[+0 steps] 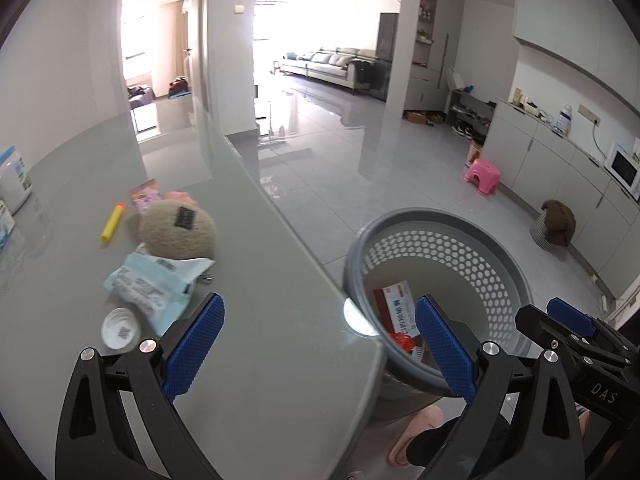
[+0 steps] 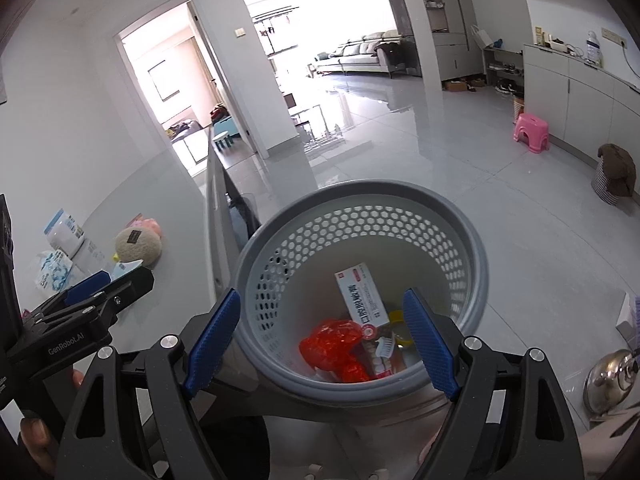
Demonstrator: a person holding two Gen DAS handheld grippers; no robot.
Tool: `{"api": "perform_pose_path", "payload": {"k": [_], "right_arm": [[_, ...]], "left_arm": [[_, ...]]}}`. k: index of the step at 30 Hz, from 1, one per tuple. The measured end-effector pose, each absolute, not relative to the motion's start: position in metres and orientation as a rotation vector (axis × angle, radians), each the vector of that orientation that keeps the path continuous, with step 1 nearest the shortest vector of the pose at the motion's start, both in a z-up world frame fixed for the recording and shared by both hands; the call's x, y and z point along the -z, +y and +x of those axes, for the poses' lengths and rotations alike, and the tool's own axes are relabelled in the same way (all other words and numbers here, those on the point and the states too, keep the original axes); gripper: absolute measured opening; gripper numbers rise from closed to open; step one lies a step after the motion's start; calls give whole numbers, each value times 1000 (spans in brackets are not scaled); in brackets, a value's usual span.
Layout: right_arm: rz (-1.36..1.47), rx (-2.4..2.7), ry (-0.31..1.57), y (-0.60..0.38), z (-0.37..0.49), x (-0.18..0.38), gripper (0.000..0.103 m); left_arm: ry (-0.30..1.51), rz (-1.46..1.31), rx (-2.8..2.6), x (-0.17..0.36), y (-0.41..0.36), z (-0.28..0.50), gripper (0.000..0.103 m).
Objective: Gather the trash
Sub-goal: 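Move both tools back over the table toward the white bottle cap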
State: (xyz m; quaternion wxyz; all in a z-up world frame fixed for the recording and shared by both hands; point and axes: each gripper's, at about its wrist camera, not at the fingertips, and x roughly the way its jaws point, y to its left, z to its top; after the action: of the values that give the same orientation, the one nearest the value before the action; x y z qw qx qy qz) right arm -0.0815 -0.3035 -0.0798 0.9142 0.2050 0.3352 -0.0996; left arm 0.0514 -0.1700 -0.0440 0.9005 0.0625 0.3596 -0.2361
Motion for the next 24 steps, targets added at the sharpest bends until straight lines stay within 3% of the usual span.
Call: {"api": "perform_pose_path", "payload": {"k": [24], "right_arm": [[348,-103,734,-235,9,80,80]], "left_arm": [[843,11,37,74,-28,90,95]]}}
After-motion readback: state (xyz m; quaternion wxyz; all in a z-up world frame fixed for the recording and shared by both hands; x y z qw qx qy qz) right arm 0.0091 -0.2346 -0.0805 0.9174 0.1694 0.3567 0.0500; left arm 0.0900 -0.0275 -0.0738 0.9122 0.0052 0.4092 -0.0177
